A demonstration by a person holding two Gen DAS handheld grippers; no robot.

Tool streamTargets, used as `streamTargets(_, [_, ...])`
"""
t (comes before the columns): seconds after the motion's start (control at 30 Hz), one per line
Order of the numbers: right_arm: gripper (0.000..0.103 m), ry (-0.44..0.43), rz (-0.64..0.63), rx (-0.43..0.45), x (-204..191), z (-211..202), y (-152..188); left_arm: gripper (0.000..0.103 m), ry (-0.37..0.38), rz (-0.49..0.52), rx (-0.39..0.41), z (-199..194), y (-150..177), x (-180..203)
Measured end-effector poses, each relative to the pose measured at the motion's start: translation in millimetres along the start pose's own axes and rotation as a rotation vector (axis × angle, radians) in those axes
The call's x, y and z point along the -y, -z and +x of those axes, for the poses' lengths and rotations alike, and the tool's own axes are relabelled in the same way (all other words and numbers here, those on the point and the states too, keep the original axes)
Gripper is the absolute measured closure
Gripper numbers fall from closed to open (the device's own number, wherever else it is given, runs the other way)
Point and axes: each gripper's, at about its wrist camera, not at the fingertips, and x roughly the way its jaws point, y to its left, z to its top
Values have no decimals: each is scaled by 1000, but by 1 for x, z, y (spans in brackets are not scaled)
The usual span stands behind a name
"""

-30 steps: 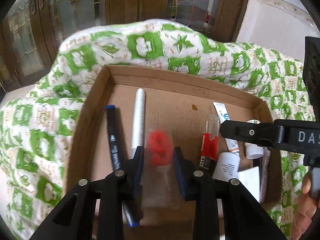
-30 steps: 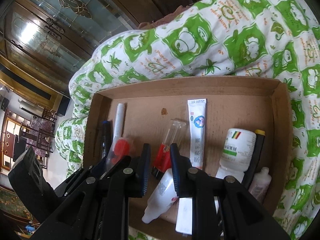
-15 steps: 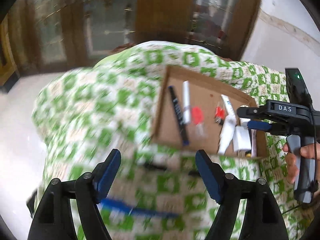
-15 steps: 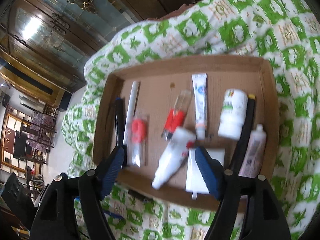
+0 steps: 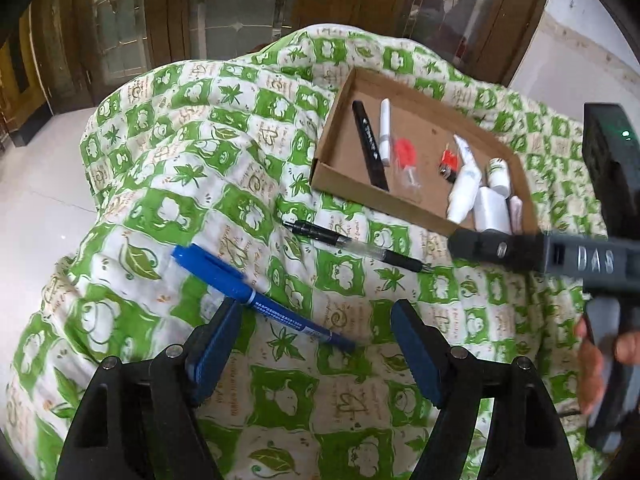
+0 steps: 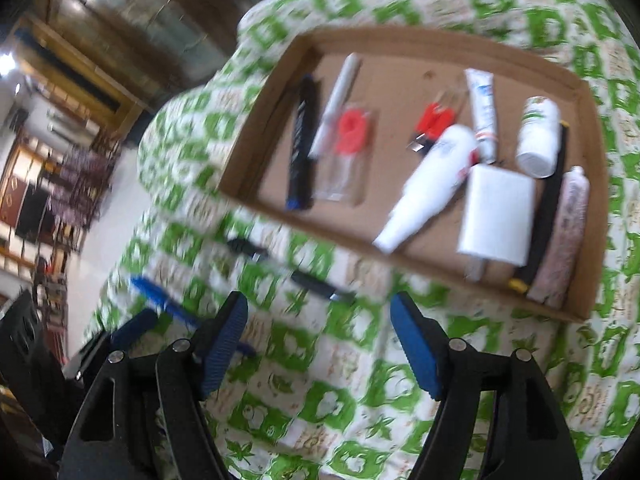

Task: Organize rigid objects
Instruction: 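Grasp the blue marker with the left tool while the right tool moves toward the black ballpoint pen, then close the right tool on the black ballpoint pen while the left tool holds the blue marker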

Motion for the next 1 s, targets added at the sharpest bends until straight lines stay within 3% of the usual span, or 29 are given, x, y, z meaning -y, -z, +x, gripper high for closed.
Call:
streamTargets(0.27, [30,64,-73,-45,-12,19,11,49,-111,-19,-68,38,-4,4])
streamTargets(0.33, [30,71,-79,-46,-11,21,11,73,-126,-32,-76,46,-6,3])
streamTargets(0.43, [43,90,-108,-46,-12,23,12,86,-72,-118,-74,45,-7,-12])
streamTargets(0.5, [56,127,-152,-51,-16,27,12,89,-33,-152,-62,38,-6,-20])
streamTargets(0.6, [65,183,-251,-42,-29,37,14,89,8,-146,-57,29,-2,-20])
streamTargets(0.8, [67,209,-417,-1,-55,61,9,90,59,-133,-82,28,3,-18])
streamTargets(1.0, [75,244,-419,-14,-47,84,4,89,47,-112,-85,39,1,-13])
